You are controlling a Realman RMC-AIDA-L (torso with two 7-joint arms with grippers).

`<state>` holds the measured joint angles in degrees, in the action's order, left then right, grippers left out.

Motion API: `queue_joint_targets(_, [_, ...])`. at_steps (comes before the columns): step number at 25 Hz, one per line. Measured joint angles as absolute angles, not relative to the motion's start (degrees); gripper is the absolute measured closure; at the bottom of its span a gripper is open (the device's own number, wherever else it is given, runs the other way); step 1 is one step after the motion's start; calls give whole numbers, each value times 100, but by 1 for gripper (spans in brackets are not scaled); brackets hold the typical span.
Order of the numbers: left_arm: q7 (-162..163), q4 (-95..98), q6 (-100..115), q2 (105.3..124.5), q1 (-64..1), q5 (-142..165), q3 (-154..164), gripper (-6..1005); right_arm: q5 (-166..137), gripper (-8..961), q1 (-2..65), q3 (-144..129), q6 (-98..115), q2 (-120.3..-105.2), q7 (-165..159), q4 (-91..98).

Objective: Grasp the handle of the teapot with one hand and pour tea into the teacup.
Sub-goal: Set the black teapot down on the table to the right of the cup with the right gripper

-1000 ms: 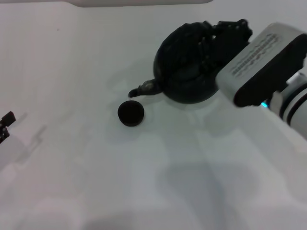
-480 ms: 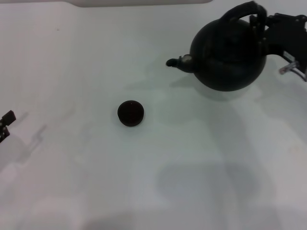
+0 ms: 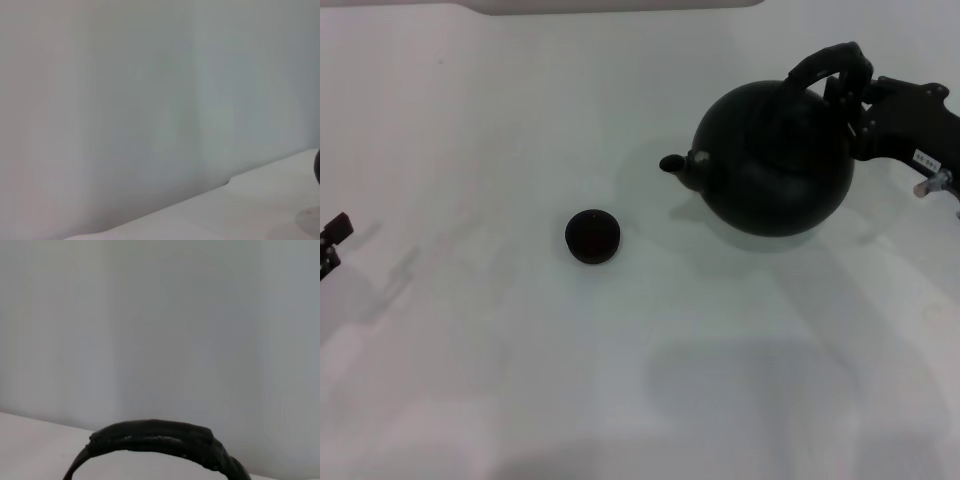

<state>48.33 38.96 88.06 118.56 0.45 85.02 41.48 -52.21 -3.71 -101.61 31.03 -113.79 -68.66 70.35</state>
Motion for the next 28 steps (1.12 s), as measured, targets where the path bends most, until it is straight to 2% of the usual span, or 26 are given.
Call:
queue_joint_targets(14, [4824, 3842, 8807, 11856, 24, 8508, 4148, 416, -5869, 842, -299, -10096, 3200, -11453, -6783, 6932])
queue_joint_targets(28, [4816, 3840, 8807, 11856, -1, 8508, 4148, 416, -6134, 843, -221, -10089, 3164, -11441, -6807, 6785])
